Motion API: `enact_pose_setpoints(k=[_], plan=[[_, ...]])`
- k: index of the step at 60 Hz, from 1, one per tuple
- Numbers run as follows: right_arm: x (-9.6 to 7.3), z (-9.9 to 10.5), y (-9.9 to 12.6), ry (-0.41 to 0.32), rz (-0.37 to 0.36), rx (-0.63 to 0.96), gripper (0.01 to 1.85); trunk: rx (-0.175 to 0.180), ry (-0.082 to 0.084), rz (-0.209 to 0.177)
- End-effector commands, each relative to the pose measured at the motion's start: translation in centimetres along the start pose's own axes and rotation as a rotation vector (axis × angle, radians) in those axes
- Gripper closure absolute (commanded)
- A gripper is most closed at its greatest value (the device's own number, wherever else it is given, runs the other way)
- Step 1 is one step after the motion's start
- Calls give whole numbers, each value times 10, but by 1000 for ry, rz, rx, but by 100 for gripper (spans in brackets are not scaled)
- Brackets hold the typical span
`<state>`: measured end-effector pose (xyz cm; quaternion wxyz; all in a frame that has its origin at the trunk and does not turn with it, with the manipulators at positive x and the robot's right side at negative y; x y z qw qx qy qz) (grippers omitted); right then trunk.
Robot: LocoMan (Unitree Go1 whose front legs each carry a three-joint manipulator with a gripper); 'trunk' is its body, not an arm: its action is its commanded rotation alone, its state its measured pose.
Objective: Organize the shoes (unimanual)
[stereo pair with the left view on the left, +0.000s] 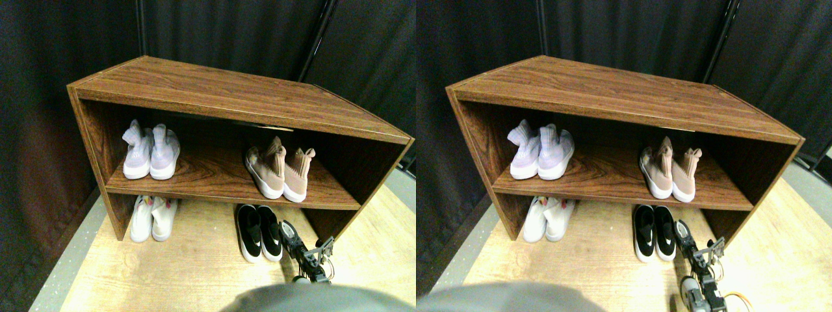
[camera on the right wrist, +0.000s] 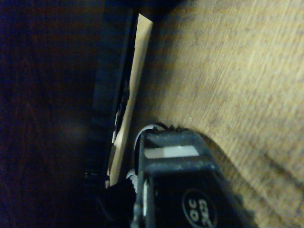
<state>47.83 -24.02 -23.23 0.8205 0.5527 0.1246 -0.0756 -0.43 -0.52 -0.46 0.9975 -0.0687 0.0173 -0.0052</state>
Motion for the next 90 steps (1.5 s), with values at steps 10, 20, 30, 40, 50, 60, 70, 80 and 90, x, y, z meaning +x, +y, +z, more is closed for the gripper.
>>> enact_pose_setpoints(k=[10, 20, 30, 40, 50, 60, 70, 80, 90], plan=[[0, 3, 10, -21, 47, 0, 180, -19, 21, 6], [-4, 12, 12, -51, 69, 8, 180, -10, 13, -6], [-33, 20, 37, -82, 142, -9, 180, -2, -4, -22], [-69, 21, 58, -37, 272, -15, 180, 10, -29, -38], [-101, 21, 78, -13, 354, -91, 180, 19, -57, -54], [-127, 20, 97, 16, 395, -125, 180, 18, -78, -60], [-144, 22, 114, 22, 480, -171, 180, 11, -102, -61], [-152, 21, 129, 20, 568, -190, 180, 1, -113, -58], [-155, 20, 142, 20, 607, -200, 180, -3, -114, -56]])
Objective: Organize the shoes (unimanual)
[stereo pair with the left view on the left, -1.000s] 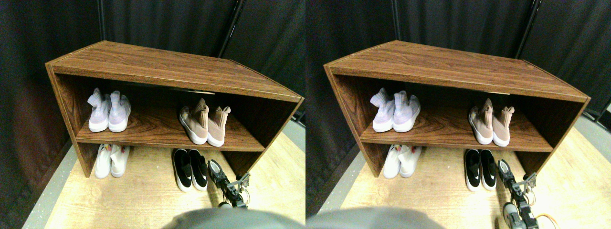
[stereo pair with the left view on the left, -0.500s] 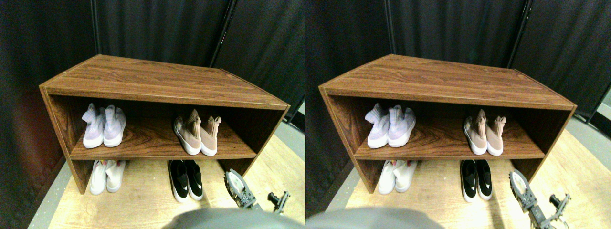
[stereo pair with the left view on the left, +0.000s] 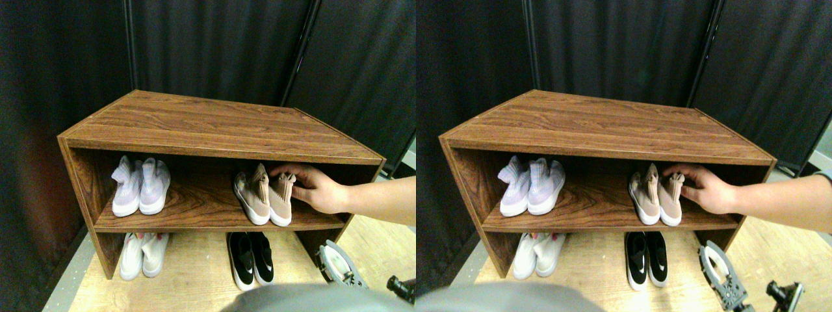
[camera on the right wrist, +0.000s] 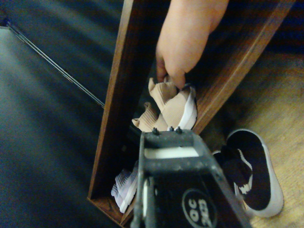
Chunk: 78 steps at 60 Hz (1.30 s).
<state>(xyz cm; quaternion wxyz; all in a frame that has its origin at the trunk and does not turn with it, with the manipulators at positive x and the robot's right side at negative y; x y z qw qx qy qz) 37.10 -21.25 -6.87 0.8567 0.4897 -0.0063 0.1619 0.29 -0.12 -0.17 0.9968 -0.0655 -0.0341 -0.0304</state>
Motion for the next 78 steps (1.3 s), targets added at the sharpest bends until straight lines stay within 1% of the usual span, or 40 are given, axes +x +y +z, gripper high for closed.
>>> enact_pose_setpoints(k=[1, 7, 8, 15, 20, 26, 36, 45, 46, 54, 62, 66, 78], plan=[[3, 2, 14, -12, 75, -19, 180, -10, -15, 2], [6, 0, 17, -16, 78, -21, 180, -12, -13, 2], [5, -1, 18, -19, 72, -8, 180, -12, -9, 5], [6, -3, 18, -15, 57, 38, 180, -10, -5, 4], [5, -3, 18, -18, 51, 39, 180, -6, 1, 2], [3, -3, 18, -28, 54, 12, 180, -3, 2, -1], [1, -2, 17, -30, 46, 25, 180, 3, 9, -7], [-2, -1, 16, -43, 51, -17, 180, 4, 10, -9], [-2, -1, 16, -44, 51, -16, 180, 8, 12, -13], [-3, 0, 16, -54, 43, -13, 180, 10, 13, -15], [-3, 0, 16, -50, 45, -11, 180, 9, 14, -16], [-3, 1, 17, -59, 40, -35, 180, 9, 15, -18], [-2, 0, 18, -58, 41, -21, 180, 7, 18, -19]])
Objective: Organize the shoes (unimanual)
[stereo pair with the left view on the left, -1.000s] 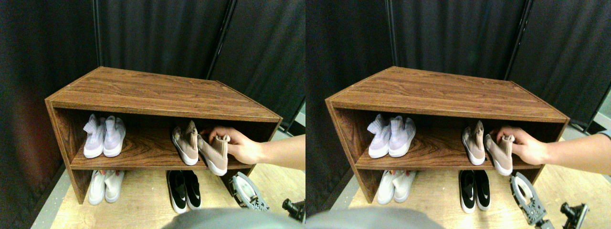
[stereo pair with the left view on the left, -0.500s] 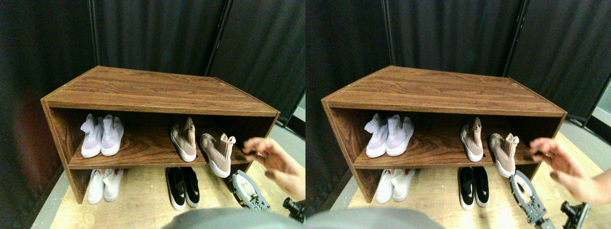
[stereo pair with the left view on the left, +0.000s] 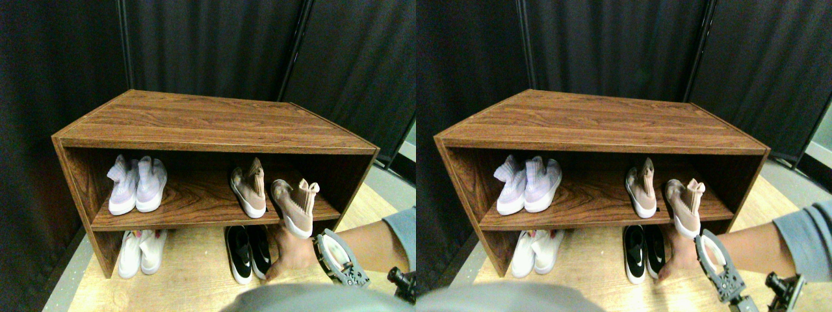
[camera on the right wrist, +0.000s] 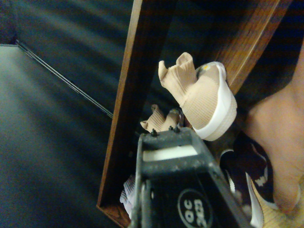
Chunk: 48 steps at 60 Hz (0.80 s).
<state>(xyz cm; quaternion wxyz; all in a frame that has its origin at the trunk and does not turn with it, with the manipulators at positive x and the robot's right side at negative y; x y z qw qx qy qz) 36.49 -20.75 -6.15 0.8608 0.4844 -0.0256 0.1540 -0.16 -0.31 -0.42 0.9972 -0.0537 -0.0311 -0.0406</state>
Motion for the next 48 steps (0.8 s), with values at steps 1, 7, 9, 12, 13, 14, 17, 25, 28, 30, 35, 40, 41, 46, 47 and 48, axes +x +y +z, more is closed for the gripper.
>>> enact_pose_setpoints(k=[1, 7, 9, 12, 13, 14, 17, 25, 28, 30, 35, 40, 41, 46, 47, 48], plan=[[1, 2, 8, -19, 37, -1, 180, -15, 9, 2], [0, 2, 8, -20, 35, 14, 180, -14, 13, 0], [0, 2, 8, -20, 34, 22, 180, -14, 13, 0], [0, 2, 8, -23, 36, 54, 180, -14, 13, -1], [-1, 2, 9, -23, 35, 68, 180, -14, 13, -1], [-1, 2, 9, -22, 29, 93, 174, -14, 11, -1], [-2, 2, 12, -18, 15, 89, 149, -13, 11, -2], [-3, 0, 13, -10, 12, 143, 70, -13, 9, -1], [-2, 0, 11, -10, 7, 137, 54, -13, 7, -2], [-1, 0, 10, -15, 1, 137, 53, -14, 8, -3], [2, 0, 7, -27, -13, 140, 56, -14, 7, -2], [9, 0, 0, -32, -34, 179, 57, -14, 7, -1], [11, 0, -2, -31, -42, 181, 55, -15, 5, 0], [21, 0, -11, -29, -69, 220, 57, -18, 5, 5], [21, 0, -11, -29, -69, 220, 57, -18, 5, 5], [23, 0, -14, -28, -72, 219, 58, -18, 5, 5]])
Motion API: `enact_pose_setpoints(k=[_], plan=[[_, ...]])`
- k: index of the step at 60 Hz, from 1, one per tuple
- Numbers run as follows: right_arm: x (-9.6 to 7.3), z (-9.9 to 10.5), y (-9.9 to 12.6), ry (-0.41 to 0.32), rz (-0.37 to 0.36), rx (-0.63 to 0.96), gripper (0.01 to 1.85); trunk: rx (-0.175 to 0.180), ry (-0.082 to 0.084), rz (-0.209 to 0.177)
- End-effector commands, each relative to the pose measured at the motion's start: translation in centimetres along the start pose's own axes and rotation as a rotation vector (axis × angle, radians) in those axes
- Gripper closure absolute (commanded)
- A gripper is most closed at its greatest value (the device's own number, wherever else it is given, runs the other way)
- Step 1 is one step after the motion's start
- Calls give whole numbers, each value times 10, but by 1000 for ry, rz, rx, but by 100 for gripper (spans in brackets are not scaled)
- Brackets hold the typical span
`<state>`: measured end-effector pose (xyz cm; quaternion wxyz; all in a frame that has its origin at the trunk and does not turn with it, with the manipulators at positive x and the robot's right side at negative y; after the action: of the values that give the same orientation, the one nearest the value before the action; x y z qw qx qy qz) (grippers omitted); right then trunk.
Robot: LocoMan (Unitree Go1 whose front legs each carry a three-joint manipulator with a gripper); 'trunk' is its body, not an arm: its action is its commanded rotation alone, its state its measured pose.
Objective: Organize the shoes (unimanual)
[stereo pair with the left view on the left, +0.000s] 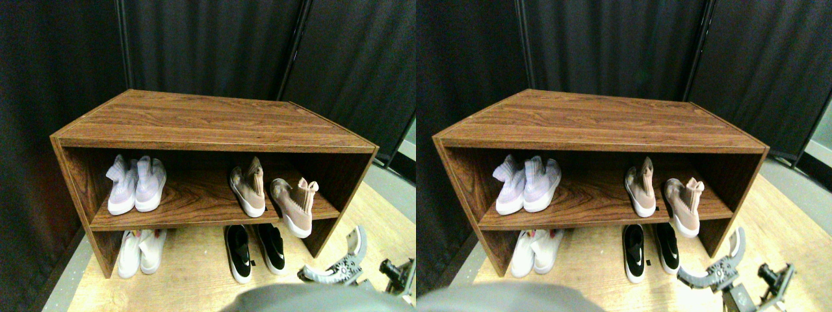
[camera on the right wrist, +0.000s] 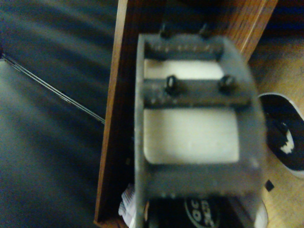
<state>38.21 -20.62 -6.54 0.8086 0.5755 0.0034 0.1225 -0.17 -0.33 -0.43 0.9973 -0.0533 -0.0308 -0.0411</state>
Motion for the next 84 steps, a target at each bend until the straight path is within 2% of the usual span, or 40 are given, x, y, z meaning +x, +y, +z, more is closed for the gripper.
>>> enact_pose_setpoints(k=[1, 3, 17, 26, 39, 50, 59, 66, 68, 74, 81, 84], plan=[[10, 3, -8, -17, -1, -1, 59, -20, 5, 9], [15, 3, -12, -18, -2, 0, 64, -20, 5, 9], [40, 7, -38, -64, -76, 20, 54, -22, 2, 21], [52, 8, -53, -84, -107, 67, 65, -18, -1, 23], [65, 12, -63, -101, -119, 59, 65, -15, -4, 24], [75, 16, -69, -125, -136, 55, 73, -13, -6, 21], [81, 20, -73, -144, -151, 45, 69, -10, -4, 20], [80, 23, -73, -135, -156, 54, 66, -11, -3, 24], [78, 23, -70, -131, -153, 62, 70, -10, 0, 24], [72, 24, -65, -119, -150, 72, 57, -7, 0, 21], [65, 26, -60, -86, -129, 42, 53, -5, 3, 18], [61, 26, -56, -61, -114, 29, 63, -4, 5, 19]])
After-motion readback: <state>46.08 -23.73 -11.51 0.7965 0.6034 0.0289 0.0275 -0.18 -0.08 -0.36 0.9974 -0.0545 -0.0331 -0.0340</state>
